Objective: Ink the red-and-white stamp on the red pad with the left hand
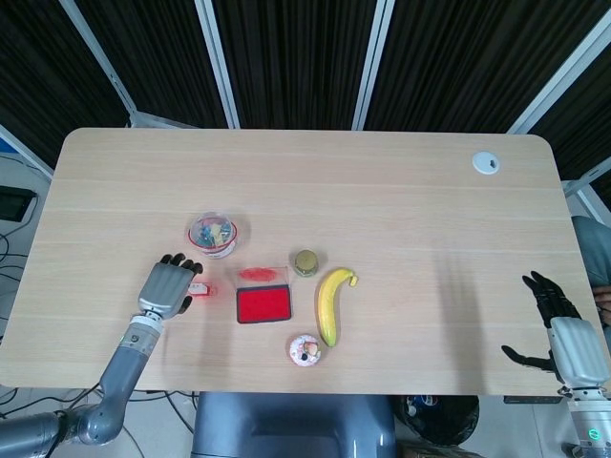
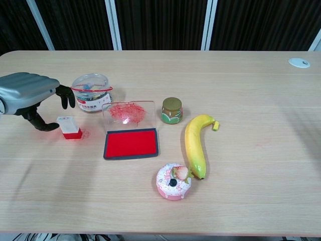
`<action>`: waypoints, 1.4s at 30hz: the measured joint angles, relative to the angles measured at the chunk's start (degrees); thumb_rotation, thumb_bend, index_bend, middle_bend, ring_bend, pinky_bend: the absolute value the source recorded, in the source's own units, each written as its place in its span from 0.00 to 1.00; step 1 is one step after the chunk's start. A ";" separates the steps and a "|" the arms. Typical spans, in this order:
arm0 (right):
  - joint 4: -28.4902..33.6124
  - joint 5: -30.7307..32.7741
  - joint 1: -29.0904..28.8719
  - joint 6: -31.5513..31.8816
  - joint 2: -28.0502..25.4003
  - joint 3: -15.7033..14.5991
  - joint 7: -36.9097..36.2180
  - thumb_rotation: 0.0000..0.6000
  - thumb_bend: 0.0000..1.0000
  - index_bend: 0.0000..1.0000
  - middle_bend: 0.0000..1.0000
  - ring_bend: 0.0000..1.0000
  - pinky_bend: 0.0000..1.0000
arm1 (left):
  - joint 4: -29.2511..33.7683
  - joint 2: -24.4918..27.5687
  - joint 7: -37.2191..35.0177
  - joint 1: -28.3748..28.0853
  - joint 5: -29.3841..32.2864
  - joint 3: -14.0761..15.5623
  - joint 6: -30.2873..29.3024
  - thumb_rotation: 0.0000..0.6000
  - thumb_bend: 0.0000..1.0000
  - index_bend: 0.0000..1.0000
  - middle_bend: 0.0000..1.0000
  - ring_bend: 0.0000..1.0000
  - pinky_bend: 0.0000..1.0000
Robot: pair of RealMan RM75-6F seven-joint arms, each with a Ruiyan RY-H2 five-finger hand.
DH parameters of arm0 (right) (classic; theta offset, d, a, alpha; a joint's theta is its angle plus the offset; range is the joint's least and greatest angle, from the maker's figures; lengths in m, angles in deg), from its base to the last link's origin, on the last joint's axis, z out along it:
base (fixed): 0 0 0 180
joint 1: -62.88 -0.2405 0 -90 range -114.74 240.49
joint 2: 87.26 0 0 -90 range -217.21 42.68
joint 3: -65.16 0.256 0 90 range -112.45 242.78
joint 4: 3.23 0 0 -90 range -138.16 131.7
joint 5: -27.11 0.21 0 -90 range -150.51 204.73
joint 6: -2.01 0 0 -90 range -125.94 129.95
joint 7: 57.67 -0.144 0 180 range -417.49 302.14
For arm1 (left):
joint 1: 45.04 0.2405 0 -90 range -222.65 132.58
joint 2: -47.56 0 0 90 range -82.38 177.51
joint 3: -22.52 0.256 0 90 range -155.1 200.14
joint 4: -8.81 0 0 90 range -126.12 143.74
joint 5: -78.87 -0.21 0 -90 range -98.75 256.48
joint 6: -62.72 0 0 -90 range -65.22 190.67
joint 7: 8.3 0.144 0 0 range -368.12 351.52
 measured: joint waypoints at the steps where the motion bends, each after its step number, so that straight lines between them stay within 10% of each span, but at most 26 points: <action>1: 0.01 0.01 0.00 -0.01 -0.01 0.01 -0.04 1.00 0.14 0.00 0.00 0.00 0.18 | -0.31 -0.34 0.21 -0.23 0.29 0.05 0.05 1.00 0.29 0.33 0.33 0.19 0.25; 42: 0.47 0.14 0.03 -0.10 -0.13 0.15 -0.72 1.00 0.15 0.00 0.00 0.00 0.18 | -6.42 -5.30 -0.22 -3.52 2.77 3.76 -1.26 1.00 0.41 0.47 0.49 0.29 0.35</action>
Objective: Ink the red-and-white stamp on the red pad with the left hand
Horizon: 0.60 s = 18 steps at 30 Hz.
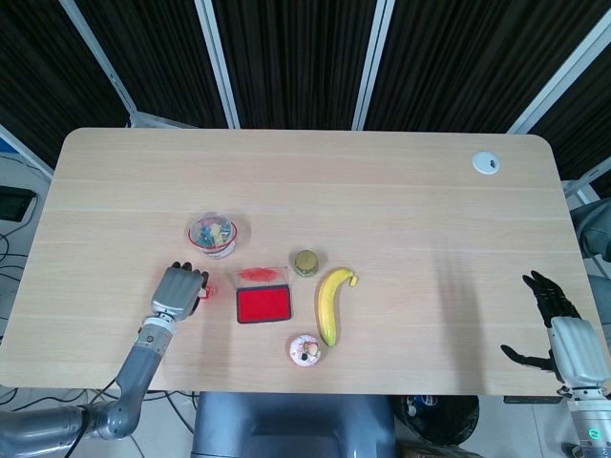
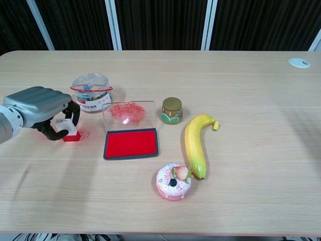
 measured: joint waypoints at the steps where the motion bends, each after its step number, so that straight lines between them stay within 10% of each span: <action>1: 0.00 -0.01 0.01 0.04 0.01 0.00 0.00 1.00 0.15 0.00 0.00 0.00 0.18 | 0.00 -0.03 -0.02 -0.04 -0.03 0.05 -0.02 1.00 0.42 0.48 0.49 0.30 0.36; 18: -0.05 -0.02 0.02 0.02 0.06 0.02 -0.11 1.00 0.15 0.00 0.00 0.00 0.18 | 0.76 -0.50 -0.75 0.14 -6.53 1.17 -4.62 1.00 0.53 0.64 0.67 0.53 0.60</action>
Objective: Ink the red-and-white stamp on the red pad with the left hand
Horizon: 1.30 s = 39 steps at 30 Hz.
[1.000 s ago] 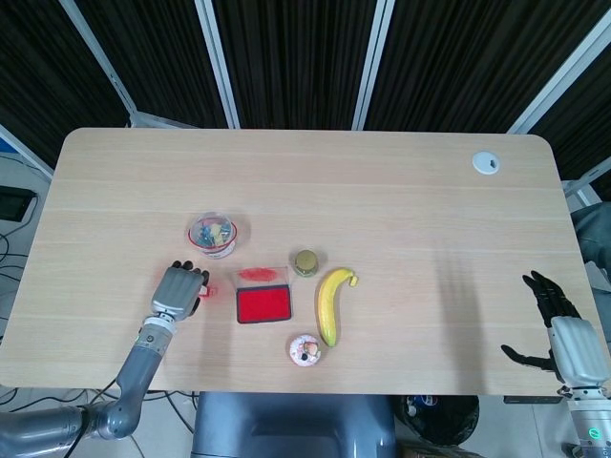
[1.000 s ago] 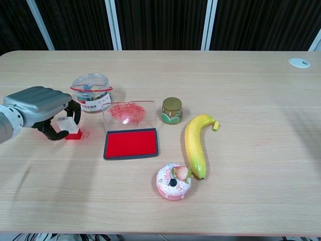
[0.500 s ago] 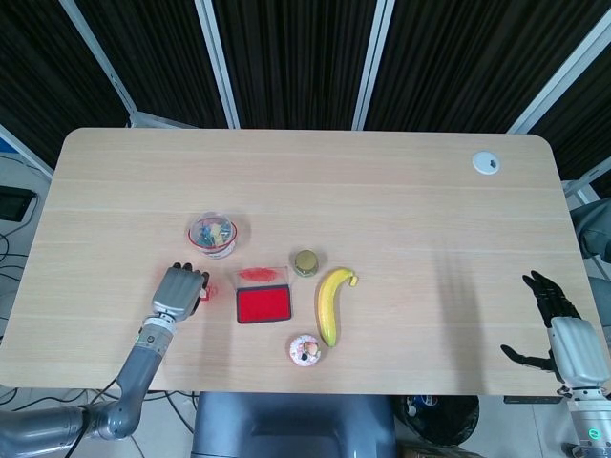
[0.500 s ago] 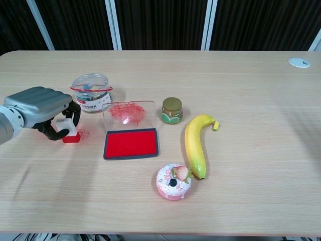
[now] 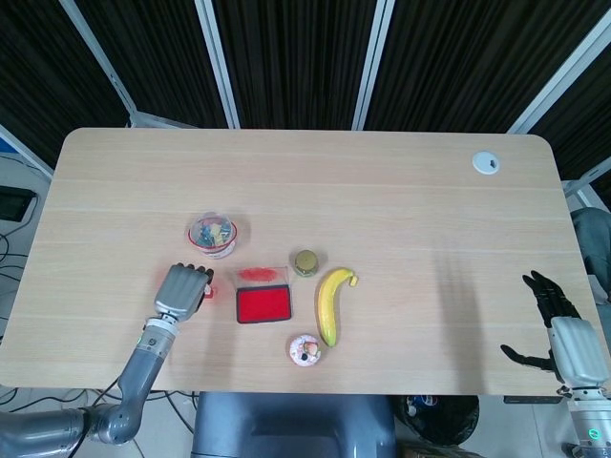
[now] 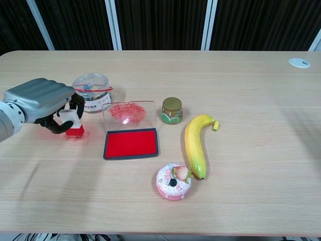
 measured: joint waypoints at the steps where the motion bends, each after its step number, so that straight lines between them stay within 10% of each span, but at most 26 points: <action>1: 0.01 0.01 0.00 -0.02 -0.01 0.00 0.00 1.00 0.15 0.00 0.00 0.00 0.18 | 0.03 -0.09 0.05 0.01 -1.13 0.19 -0.58 1.00 0.53 0.65 0.67 0.54 0.61; 9: 0.08 -0.03 0.00 0.01 -0.04 0.03 -0.11 1.00 0.15 0.00 0.00 0.00 0.18 | 0.29 -2.75 1.06 0.27 -9.82 1.89 -5.23 1.00 0.55 0.69 0.73 0.59 0.65; 39: 0.10 0.30 -0.13 -0.38 -0.09 0.14 -0.40 1.00 0.15 0.00 0.00 0.00 0.18 | -9.39 -12.93 3.82 -3.12 -11.06 0.00 0.86 1.00 0.55 0.72 0.74 0.61 0.66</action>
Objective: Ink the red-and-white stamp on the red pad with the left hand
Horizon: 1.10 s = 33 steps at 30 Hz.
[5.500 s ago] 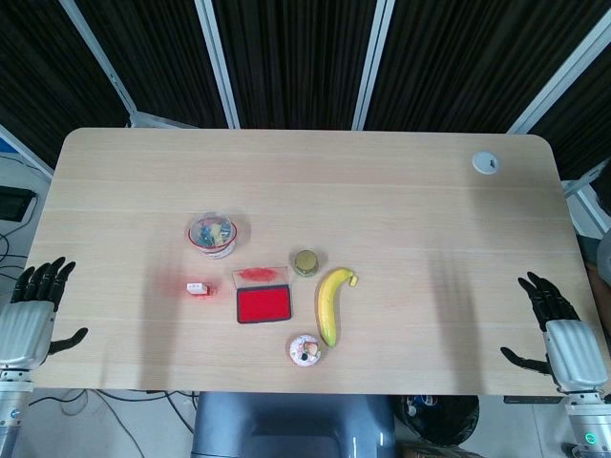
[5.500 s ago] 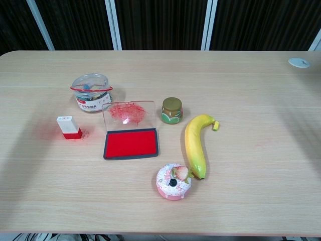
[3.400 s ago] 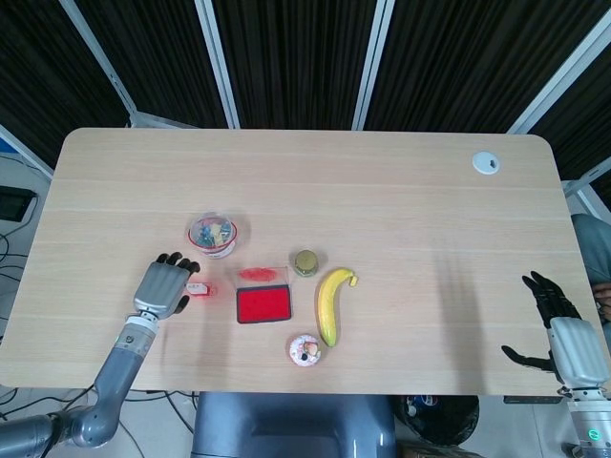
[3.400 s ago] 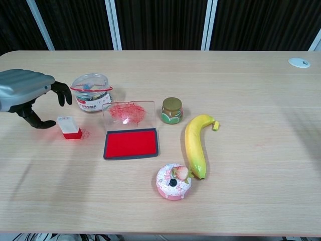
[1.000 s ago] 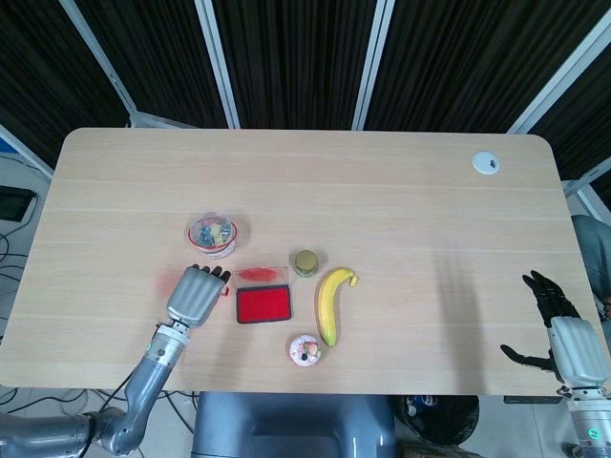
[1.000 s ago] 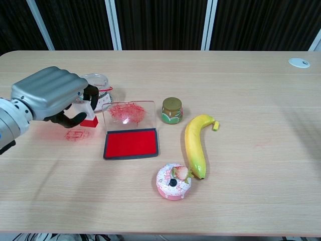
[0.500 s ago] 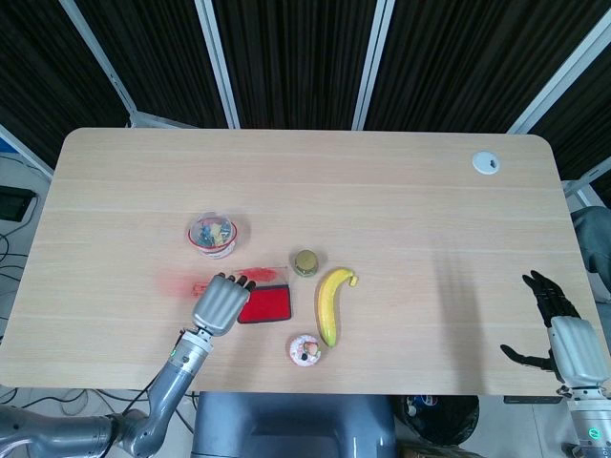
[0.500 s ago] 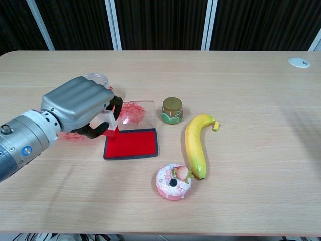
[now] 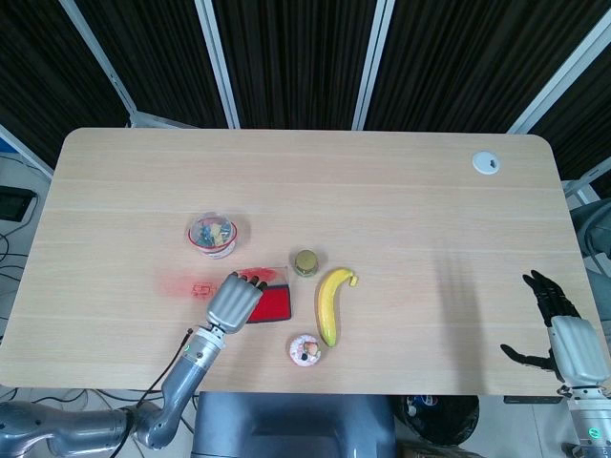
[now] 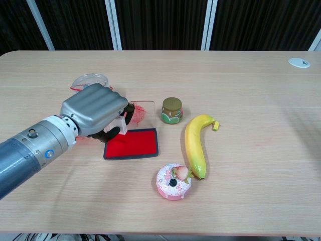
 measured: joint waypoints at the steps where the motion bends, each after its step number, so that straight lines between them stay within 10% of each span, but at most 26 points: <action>1: 0.00 0.01 -0.01 -0.03 0.00 0.00 0.00 1.00 0.15 0.00 0.00 0.00 0.18 | -0.33 -0.20 -0.15 -0.03 -0.19 0.10 0.10 1.00 0.55 0.72 0.74 0.61 0.66; 33: 0.05 0.08 0.01 0.02 0.00 0.07 -0.09 1.00 0.15 0.00 0.00 0.00 0.18 | -4.48 -2.07 -1.03 0.66 -1.83 1.65 2.92 1.00 0.55 0.73 0.75 0.62 0.67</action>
